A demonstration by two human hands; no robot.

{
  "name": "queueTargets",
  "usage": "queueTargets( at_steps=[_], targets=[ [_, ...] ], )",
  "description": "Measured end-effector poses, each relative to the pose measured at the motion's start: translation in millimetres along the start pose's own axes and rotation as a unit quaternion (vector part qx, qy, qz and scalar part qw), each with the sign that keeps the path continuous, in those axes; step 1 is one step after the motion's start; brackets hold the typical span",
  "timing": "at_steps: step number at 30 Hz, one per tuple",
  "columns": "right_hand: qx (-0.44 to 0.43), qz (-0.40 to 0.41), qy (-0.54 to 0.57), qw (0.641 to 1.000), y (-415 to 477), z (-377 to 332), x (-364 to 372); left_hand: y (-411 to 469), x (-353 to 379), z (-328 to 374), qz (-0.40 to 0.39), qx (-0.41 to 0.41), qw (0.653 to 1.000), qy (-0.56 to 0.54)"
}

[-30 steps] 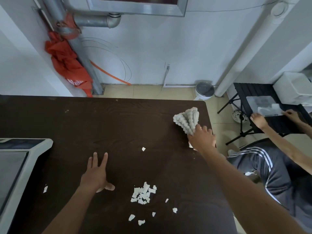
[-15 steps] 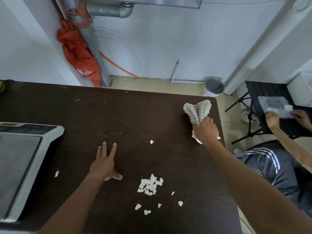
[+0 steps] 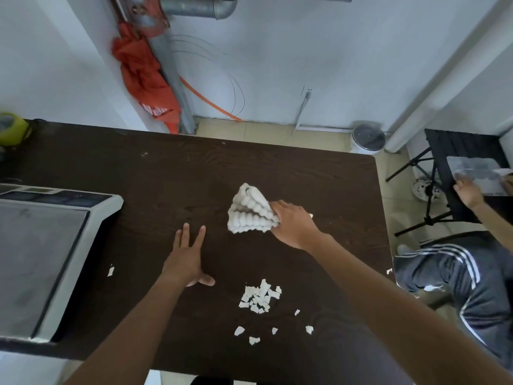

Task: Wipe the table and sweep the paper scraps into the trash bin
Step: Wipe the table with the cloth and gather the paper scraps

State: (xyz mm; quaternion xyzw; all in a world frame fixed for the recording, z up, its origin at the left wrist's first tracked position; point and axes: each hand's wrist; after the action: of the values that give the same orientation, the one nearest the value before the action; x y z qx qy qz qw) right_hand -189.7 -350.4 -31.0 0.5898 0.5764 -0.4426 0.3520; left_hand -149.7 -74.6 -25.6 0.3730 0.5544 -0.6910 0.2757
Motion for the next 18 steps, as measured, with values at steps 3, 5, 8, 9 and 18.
queueTargets(
  at_steps=[3,5,8,9,18],
  targets=[
    [-0.026,-0.016,0.018,0.999,-27.6,-3.7,-0.3,-0.2,1.2,-0.5,0.006,-0.002,1.0,-0.01],
    [-0.035,-0.044,0.034,0.998,-49.0,-6.6,-3.6,-0.4,1.7,-0.6,0.012,-0.002,1.0,-0.012],
    [-0.051,-0.078,0.053,0.994,-75.4,-6.4,-4.7,-0.4,2.5,-0.6,0.02,-0.006,1.0,-0.015],
    [-0.056,-0.077,0.058,0.994,-79.9,-4.3,-5.3,0.3,2.4,0.0,0.019,-0.007,1.0,-0.015],
    [0.023,-0.004,0.067,0.997,-51.9,34.1,-38.2,2.9,3.3,3.1,0.011,-0.008,1.0,-0.017]
  ],
)
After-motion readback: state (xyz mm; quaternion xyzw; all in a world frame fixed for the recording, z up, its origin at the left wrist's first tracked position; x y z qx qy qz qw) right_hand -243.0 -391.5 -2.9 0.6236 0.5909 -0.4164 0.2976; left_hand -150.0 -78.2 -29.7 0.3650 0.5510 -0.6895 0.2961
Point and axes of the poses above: each hand's wrist, its own y-axis towards the middle knuckle, its own x-axis out of the palm, z = x × y, and after that the axes turned 7 degrees about z, right-handed
